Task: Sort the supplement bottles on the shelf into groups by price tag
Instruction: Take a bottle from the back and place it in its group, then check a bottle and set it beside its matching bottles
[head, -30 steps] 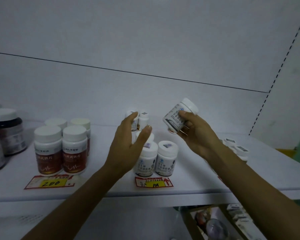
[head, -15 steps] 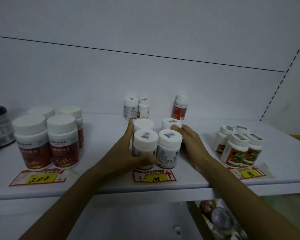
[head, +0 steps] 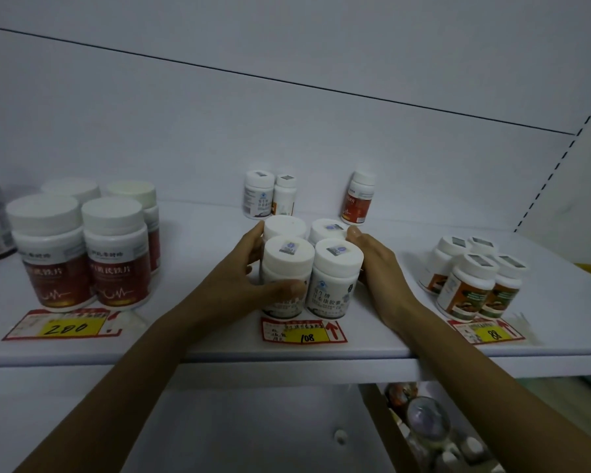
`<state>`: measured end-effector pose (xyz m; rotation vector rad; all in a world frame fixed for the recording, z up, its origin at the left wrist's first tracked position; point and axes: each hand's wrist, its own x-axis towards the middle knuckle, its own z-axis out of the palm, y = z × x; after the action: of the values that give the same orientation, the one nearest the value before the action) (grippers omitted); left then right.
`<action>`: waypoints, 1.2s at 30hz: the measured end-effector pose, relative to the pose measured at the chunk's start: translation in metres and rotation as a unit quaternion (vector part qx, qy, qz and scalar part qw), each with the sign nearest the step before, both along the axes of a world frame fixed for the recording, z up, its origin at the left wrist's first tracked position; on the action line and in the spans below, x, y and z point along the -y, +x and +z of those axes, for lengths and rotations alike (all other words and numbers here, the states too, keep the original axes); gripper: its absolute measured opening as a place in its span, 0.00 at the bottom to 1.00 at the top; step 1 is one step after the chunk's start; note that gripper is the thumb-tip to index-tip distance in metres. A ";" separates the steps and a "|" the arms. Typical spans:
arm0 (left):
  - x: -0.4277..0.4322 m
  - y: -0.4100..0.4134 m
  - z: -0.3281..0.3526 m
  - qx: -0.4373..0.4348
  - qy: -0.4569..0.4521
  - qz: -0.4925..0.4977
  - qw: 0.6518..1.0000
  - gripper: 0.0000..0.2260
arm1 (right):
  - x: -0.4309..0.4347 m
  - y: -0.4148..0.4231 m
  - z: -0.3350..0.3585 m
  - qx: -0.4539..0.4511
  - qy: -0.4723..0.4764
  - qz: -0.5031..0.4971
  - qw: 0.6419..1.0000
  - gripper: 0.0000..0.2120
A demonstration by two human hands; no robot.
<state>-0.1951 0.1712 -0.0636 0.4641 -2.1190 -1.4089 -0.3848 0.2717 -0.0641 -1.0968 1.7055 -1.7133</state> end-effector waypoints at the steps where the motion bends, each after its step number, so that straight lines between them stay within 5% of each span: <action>1: 0.000 0.000 0.000 0.000 0.001 0.003 1.000 0.45 | -0.001 0.000 0.000 -0.002 0.002 0.004 1.000 0.17; 9: 0.000 -0.002 0.001 0.005 0.002 0.018 1.000 0.51 | -0.002 -0.002 0.001 0.025 -0.006 0.016 1.000 0.10; 20: -0.001 0.000 0.001 -0.006 0.020 0.038 0.999 0.52 | -0.001 -0.011 0.004 0.116 0.026 0.002 0.993 0.21; 23: -0.004 -0.002 0.003 -0.022 0.039 0.070 0.997 0.37 | 0.010 -0.014 0.024 0.123 0.023 -0.015 0.992 0.17; 25: 0.001 -0.007 0.003 -0.033 0.047 0.120 0.991 0.24 | 0.026 -0.019 0.043 0.073 0.008 -0.041 0.996 0.14; 29: 0.025 -0.015 0.012 -0.029 0.041 0.195 0.979 0.21 | 0.075 -0.027 0.074 -0.106 0.061 -0.027 0.992 0.12; 33: 0.045 -0.018 0.003 -0.021 0.019 0.265 0.964 0.18 | 0.130 -0.041 0.083 -0.396 0.175 0.000 0.902 0.19; 36: 0.054 -0.018 -0.005 -0.014 0.032 0.288 0.957 0.21 | 0.163 -0.053 0.082 -0.490 0.232 0.024 0.840 0.25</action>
<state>-0.2133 0.1168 -0.0691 0.9858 -1.7150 -1.1280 -0.4380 0.1090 0.0180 -1.8869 2.4354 -0.5616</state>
